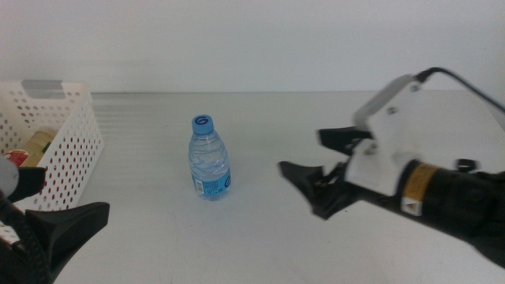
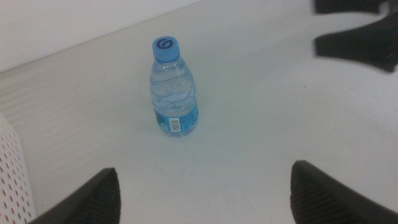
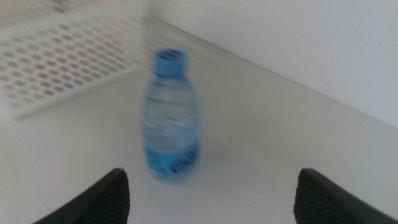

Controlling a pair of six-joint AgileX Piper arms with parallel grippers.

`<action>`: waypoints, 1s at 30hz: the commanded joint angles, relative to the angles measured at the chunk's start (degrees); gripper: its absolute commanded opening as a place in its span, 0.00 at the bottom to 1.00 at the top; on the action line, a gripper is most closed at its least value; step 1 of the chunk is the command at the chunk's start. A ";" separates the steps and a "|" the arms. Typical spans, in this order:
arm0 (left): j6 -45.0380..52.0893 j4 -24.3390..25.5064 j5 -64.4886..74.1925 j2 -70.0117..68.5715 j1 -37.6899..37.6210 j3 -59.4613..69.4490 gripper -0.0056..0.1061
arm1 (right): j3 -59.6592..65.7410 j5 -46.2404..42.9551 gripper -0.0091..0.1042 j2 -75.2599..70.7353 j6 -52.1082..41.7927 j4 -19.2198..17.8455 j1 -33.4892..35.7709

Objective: Use arms to grab the bottles and put them into the dustbin to the left of the table.

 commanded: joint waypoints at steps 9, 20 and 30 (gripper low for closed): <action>-0.61 -0.30 -3.79 0.16 -0.20 -1.37 0.86 | -0.87 20.57 0.71 -17.46 -16.35 17.70 0.21; -0.61 -0.30 -3.79 0.16 -0.20 -1.37 0.86 | -0.87 23.42 0.71 -19.31 -27.11 26.06 7.73; -0.61 -0.30 -3.79 0.16 -0.20 -1.37 0.86 | -0.87 20.28 0.78 -19.31 -26.13 26.78 9.32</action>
